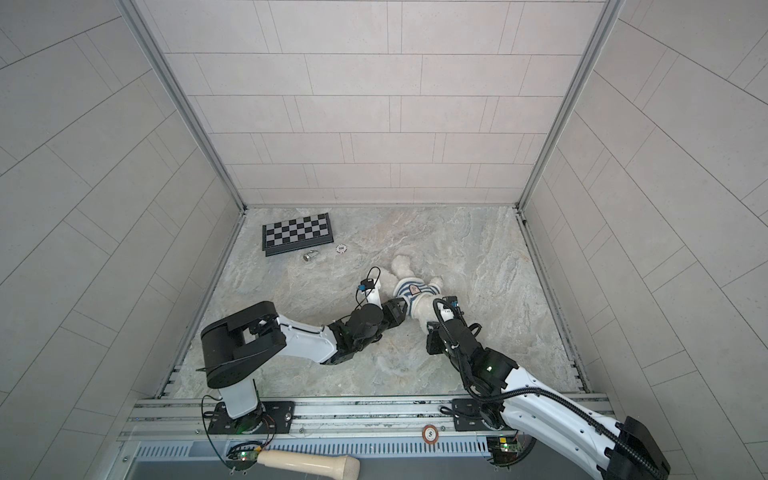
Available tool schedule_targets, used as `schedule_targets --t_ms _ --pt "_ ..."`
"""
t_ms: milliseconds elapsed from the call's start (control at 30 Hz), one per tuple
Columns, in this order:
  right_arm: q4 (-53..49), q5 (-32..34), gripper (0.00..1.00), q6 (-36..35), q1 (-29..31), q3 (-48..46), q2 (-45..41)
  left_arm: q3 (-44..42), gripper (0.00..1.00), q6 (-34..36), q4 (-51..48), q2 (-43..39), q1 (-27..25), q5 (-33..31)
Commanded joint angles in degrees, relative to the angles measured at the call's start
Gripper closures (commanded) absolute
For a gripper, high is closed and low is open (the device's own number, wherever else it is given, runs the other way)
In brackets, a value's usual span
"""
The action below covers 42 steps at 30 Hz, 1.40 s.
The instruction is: Dress the teddy bear
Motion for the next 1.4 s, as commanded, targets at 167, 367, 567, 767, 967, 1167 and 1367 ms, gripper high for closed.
schedule_targets --t_ms 167,367,567,767,967,1167,1367 --pt "2.6 -0.6 1.0 -0.4 0.2 -0.1 -0.3 1.7 0.68 1.1 2.5 3.2 1.1 1.4" --pt "2.4 -0.6 1.0 -0.6 0.2 0.1 -0.3 0.6 0.81 3.2 2.5 1.6 1.5 2.8" --pt "1.8 -0.5 1.0 -1.0 0.2 0.3 0.0 0.2 0.77 6.7 0.8 -0.8 2.5 5.5" --pt "1.4 -0.4 1.0 -0.9 0.3 0.2 0.0 1.3 0.61 6.5 2.3 0.4 4.0 9.0" --pt "1.2 -0.4 1.0 -1.0 0.2 -0.1 -0.1 2.3 0.65 5.7 3.6 1.9 4.5 9.2" --pt "0.5 -0.4 1.0 -1.0 0.2 -0.5 -1.2 2.4 0.63 1.9 8.9 5.3 5.4 11.3" --pt "0.1 -0.3 1.0 -1.3 0.2 -0.7 -1.8 3.3 0.68 -1.3 12.7 8.2 5.6 12.3"
